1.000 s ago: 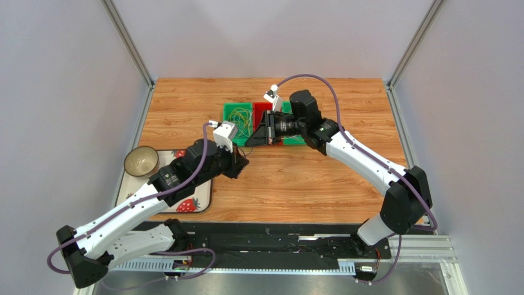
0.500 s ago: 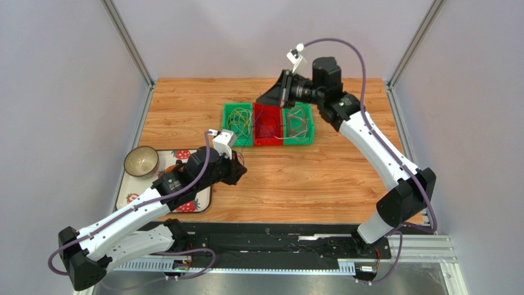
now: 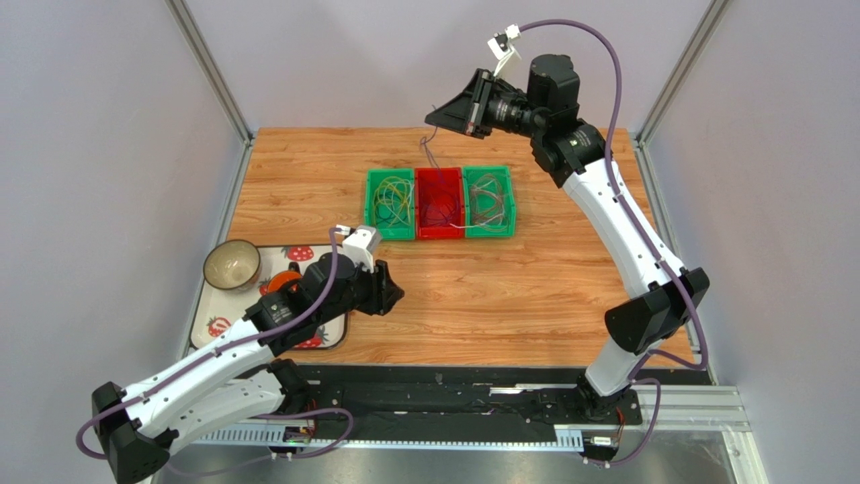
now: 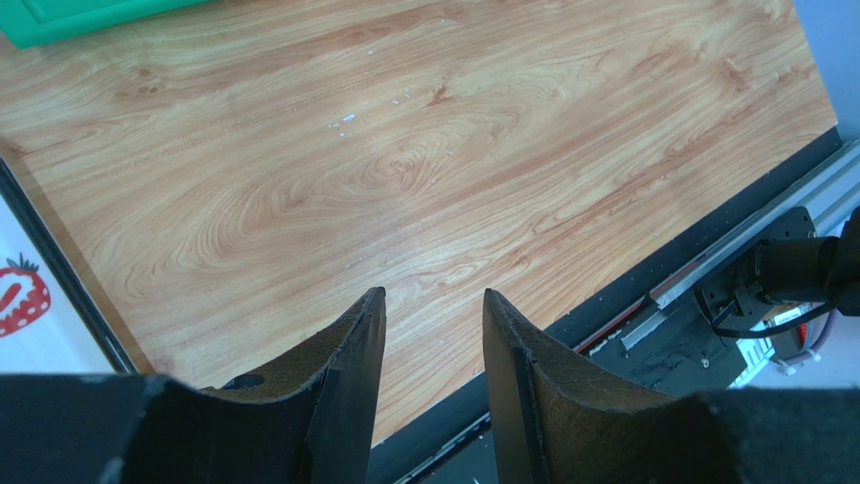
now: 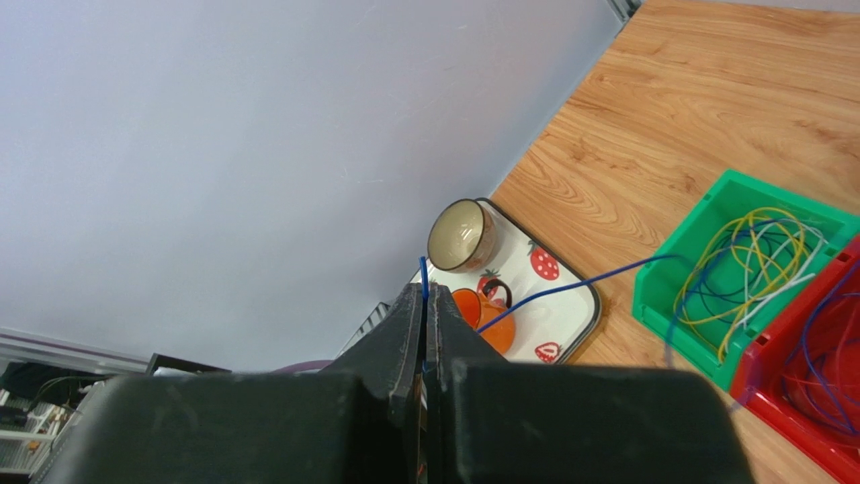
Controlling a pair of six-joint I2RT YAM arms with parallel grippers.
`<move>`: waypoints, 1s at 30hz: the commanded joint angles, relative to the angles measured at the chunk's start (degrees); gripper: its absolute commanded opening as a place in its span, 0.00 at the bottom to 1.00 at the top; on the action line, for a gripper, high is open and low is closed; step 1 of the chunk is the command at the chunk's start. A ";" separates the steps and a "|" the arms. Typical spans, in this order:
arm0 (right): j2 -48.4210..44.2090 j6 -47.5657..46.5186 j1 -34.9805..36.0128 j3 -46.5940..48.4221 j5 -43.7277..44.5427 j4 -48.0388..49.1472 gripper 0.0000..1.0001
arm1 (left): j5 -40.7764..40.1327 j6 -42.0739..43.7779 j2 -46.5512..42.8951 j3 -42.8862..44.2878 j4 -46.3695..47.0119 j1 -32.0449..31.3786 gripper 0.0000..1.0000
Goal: Untangle the cables
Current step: Place the cable in the bin.
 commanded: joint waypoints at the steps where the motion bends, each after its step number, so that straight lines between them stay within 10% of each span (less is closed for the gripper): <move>1: 1.60 -0.69 -1.85 4.00 0.91 -1.76 0.00 | -2.14 -2.79 -3.13 2.86 -5.65 0.13 0.49; 14: 6.25 0.18 -2.90 6.37 -1.46 -1.41 0.00 | -19.35 2.29 -15.16 23.34 -37.38 0.13 0.54; 30: 13.37 -0.87 -5.80 14.20 -0.40 -0.80 0.00 | -27.46 4.68 -21.24 16.32 -33.62 0.13 0.60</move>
